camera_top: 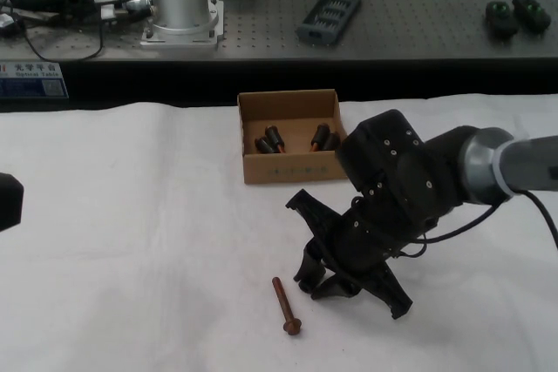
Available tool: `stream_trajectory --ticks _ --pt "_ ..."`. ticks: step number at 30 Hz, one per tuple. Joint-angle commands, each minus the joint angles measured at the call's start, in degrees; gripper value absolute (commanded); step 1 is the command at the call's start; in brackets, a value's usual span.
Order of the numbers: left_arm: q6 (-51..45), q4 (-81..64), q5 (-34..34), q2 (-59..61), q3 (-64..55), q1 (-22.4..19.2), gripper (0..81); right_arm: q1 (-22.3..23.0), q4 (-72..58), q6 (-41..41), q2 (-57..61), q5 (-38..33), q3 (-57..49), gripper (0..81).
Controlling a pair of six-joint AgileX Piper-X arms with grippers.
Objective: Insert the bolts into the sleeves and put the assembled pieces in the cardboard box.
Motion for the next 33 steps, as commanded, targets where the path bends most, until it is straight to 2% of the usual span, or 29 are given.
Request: stream_trajectory --ticks 1,5,7,10,12,13,23,29,33 --pt "0.6 -0.9 -0.3 0.1 -0.1 0.0 0.7 0.2 2.1 -1.9 1.5 -0.2 -0.4 23.9" --pt "0.6 -0.9 -0.3 0.1 -0.1 0.0 0.7 0.2 3.8 -2.6 1.5 -0.1 -0.4 23.7" --pt "0.6 -0.9 -0.3 0.1 0.0 0.0 0.7 0.2 4.7 -3.0 1.5 -0.1 -0.4 21.2" --pt "0.6 -0.9 -0.3 0.1 0.0 0.0 0.7 0.2 5.0 -3.5 1.5 -1.1 -0.4 13.0" --pt "0.6 -0.9 -0.3 0.1 0.0 0.0 0.7 0.2 5.0 -4.7 1.4 -1.4 -0.5 3.1" --pt "0.6 -0.9 -0.3 0.1 0.0 0.0 0.7 0.2 4.9 -5.5 1.0 -1.7 -0.5 1.3" --pt "0.3 -0.9 -0.3 0.1 0.3 0.0 0.7 0.2 4.9 -15.9 -6.4 -2.0 -0.5 2.9" --pt "-9.1 -1.4 -0.3 0.5 3.3 0.0 0.7 0.1 6.3 -24.1 -14.1 -1.9 -0.5 2.9" --pt "-10.8 -1.5 -0.3 2.8 4.8 0.0 0.7 0.1 11.5 -30.9 -19.7 0.1 -0.5 2.9"
